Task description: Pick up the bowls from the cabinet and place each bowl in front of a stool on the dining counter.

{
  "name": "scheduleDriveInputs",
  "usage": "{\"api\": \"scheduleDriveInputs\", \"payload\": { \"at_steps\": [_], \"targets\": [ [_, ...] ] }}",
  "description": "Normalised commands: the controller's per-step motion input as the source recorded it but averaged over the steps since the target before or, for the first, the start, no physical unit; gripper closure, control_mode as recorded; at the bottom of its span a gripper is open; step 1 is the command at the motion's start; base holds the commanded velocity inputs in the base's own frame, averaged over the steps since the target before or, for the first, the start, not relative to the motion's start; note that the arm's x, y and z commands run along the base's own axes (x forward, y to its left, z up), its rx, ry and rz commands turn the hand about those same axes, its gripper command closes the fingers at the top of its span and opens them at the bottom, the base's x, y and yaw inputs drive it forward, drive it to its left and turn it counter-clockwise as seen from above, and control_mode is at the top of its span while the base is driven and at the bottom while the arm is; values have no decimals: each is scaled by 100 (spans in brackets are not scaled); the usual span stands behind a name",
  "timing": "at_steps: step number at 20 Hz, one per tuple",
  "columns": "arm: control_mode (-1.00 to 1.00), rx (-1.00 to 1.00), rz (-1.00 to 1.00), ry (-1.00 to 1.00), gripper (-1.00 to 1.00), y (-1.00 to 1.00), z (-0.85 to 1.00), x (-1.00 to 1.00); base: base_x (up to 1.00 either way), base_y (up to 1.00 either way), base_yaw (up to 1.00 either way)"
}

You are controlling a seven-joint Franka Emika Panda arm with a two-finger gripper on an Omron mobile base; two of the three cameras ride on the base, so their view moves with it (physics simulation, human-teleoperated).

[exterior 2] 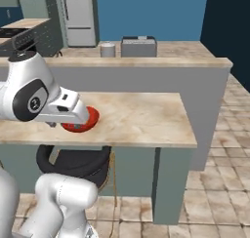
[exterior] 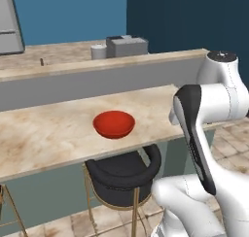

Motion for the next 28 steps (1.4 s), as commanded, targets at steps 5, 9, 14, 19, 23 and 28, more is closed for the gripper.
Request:
{"api": "scheduleDriveInputs", "payload": {
  "at_steps": [5, 9, 14, 19, 23, 28],
  "targets": [
    [100, 0, 0, 0, -100, 0, 0, 0, 4, -100, -3],
    [100, 0, 0, 0, -100, 0, 0, 0, 19, -100, -4],
    [100, 0, 0, 0, -100, 0, 0, 0, 43, -100, -5],
    [100, 0, 0, 0, -100, 0, 0, 0, 75, -100, 0],
    [100, 0, 0, 0, -100, 0, 0, 0, 79, -100, 0],
    [100, 0, 0, 0, -100, 0, 0, 0, 65, -100, 0]
  ]
}}
